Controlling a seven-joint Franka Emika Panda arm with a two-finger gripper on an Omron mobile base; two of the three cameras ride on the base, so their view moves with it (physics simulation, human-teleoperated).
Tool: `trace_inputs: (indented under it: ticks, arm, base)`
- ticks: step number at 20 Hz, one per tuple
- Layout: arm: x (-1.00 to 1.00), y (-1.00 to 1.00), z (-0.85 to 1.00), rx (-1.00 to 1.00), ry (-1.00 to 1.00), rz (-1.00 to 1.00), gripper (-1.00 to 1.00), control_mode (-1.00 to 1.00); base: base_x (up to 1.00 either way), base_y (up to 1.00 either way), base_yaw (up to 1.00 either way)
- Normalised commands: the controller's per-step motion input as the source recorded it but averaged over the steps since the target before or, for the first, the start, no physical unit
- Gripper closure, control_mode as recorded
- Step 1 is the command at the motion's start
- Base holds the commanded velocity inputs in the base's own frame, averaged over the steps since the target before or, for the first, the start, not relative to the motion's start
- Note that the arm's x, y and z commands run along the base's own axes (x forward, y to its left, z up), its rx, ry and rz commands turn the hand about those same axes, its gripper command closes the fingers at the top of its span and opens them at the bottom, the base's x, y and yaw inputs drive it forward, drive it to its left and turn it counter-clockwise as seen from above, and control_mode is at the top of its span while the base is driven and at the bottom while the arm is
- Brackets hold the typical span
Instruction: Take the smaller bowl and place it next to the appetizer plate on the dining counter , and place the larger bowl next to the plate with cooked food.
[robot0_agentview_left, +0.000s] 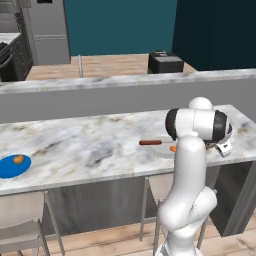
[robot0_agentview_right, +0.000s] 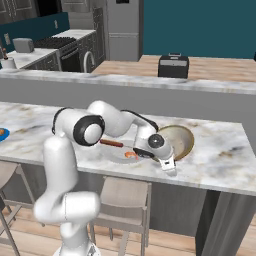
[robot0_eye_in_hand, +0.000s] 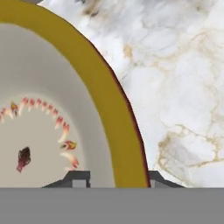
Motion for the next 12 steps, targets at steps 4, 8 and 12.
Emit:
trace_inputs:
  ticks: [4,8,12]
  arm:
    - [-0.07,-0.79,0.0,0.08,0.0,0.0,-1.0,-1.0]
    - [-0.14,-0.51,0.04,0.09,-0.01,0.0,-1.0,-1.0]
    - [-0.33,-0.25,0.28,0.08,-0.15,0.0,-1.0,-1.0]
  base:
    - [0.0,0.0,0.0]
    - [0.0,0.0,0.0]
    - [0.0,0.0,0.0]
